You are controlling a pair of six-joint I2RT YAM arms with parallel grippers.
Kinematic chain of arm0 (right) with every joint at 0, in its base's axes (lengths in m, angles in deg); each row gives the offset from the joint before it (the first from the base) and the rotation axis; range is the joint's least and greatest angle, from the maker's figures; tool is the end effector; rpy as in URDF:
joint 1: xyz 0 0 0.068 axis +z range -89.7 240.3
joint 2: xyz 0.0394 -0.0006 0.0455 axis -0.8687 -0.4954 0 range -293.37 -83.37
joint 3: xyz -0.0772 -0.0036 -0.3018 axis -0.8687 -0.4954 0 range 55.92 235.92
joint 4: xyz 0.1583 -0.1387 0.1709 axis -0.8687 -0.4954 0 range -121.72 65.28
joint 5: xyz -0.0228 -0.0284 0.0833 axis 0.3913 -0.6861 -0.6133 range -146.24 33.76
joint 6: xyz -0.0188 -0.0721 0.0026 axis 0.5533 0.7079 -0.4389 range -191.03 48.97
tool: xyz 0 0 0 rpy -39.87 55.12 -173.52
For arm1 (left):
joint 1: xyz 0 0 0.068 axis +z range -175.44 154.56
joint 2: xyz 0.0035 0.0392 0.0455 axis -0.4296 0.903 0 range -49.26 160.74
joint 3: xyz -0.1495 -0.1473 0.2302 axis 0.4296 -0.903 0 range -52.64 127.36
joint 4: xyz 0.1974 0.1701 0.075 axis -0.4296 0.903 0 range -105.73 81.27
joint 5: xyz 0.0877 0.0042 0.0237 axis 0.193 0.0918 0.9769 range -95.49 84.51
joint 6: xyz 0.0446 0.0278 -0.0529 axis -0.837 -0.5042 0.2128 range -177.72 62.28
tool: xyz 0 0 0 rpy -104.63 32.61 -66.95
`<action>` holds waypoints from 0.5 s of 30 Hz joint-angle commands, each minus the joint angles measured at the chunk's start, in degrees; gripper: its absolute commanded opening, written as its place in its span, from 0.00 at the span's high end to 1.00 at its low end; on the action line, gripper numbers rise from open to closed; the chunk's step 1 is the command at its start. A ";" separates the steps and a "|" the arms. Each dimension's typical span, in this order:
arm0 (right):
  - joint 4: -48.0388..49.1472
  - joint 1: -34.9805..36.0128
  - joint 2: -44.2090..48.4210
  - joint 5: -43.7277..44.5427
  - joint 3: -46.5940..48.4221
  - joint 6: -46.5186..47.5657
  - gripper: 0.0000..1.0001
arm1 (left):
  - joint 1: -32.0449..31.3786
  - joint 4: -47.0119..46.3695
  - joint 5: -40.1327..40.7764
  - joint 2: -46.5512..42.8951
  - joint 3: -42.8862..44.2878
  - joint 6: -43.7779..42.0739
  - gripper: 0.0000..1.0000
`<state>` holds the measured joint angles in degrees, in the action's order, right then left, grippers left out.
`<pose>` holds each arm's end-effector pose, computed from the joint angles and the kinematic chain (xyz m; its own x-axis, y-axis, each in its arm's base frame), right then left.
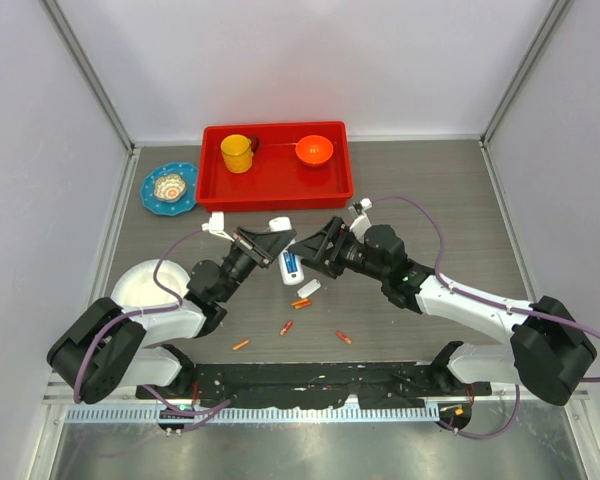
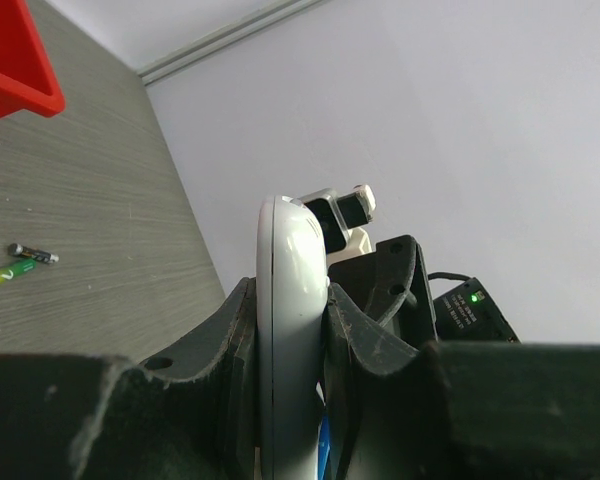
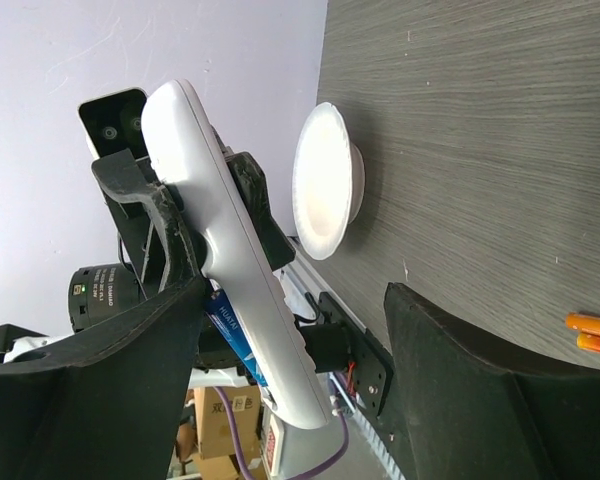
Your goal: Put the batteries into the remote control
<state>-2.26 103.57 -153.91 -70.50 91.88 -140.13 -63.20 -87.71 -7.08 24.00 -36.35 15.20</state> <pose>0.2041 0.2132 0.2762 -0.8389 0.4538 -0.3005 -0.1568 0.3272 0.9319 0.1997 -0.1569 0.2585 -0.5452 -0.7863 -0.2905 0.3818 0.0755 -0.9211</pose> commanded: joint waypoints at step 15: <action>-3.38 0.24 -0.74 -0.50 -0.46 4.32 0.26 | 0.05 -16.61 0.70 -1.01 4.71 0.90 1.00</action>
<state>-2.37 103.57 -153.89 -70.70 91.91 -138.58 -63.20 -86.42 -7.06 24.02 -35.56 15.29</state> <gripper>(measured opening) 0.746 0.297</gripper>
